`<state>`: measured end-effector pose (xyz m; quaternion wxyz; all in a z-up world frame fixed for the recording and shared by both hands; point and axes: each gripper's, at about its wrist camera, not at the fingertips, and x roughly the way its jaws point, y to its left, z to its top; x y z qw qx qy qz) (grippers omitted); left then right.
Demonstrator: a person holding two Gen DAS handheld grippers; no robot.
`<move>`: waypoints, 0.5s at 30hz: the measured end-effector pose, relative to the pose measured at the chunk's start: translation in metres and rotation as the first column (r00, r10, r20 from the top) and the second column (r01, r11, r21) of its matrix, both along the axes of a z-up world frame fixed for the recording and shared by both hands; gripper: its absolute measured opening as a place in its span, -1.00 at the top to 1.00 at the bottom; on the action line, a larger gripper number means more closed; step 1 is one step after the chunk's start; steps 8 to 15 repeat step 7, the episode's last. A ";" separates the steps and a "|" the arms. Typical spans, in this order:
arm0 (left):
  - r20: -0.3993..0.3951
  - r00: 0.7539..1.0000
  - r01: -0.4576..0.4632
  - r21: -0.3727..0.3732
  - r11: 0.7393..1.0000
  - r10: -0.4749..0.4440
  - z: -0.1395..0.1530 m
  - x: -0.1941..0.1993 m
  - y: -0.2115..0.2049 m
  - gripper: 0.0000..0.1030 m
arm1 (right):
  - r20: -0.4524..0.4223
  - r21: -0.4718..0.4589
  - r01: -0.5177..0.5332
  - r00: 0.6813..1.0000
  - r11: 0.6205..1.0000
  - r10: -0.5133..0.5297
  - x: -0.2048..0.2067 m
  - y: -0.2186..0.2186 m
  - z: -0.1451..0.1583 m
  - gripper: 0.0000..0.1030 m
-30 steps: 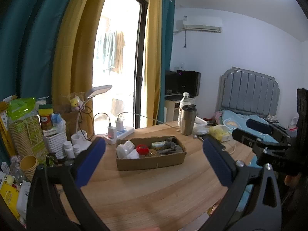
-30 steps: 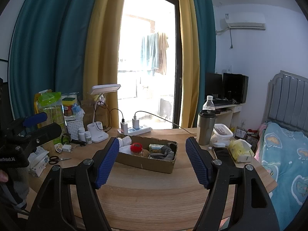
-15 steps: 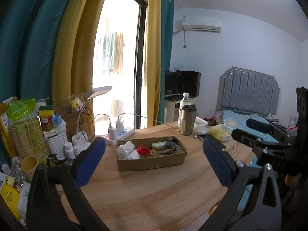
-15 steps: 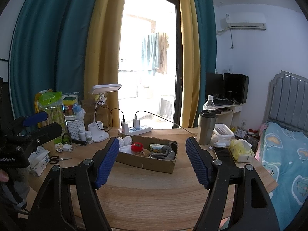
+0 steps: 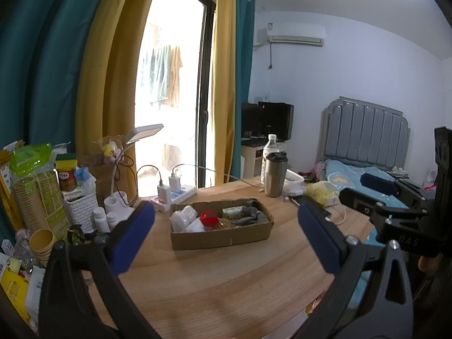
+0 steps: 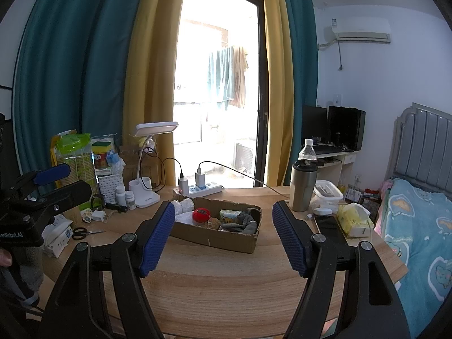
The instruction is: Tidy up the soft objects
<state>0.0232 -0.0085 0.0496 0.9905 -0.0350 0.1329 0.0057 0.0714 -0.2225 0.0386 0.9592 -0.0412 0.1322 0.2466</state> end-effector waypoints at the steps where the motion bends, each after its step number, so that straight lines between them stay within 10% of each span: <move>1: -0.001 1.000 0.002 0.000 1.000 -0.002 -0.001 0.001 0.000 -0.98 | -0.001 -0.001 0.000 1.000 1.000 0.000 0.000 0.000 0.000 -0.45; 15: -0.012 1.000 -0.003 -0.006 1.000 0.003 -0.005 0.005 0.002 -0.98 | -0.002 -0.002 -0.003 1.000 1.000 0.003 -0.001 0.000 -0.003 -0.45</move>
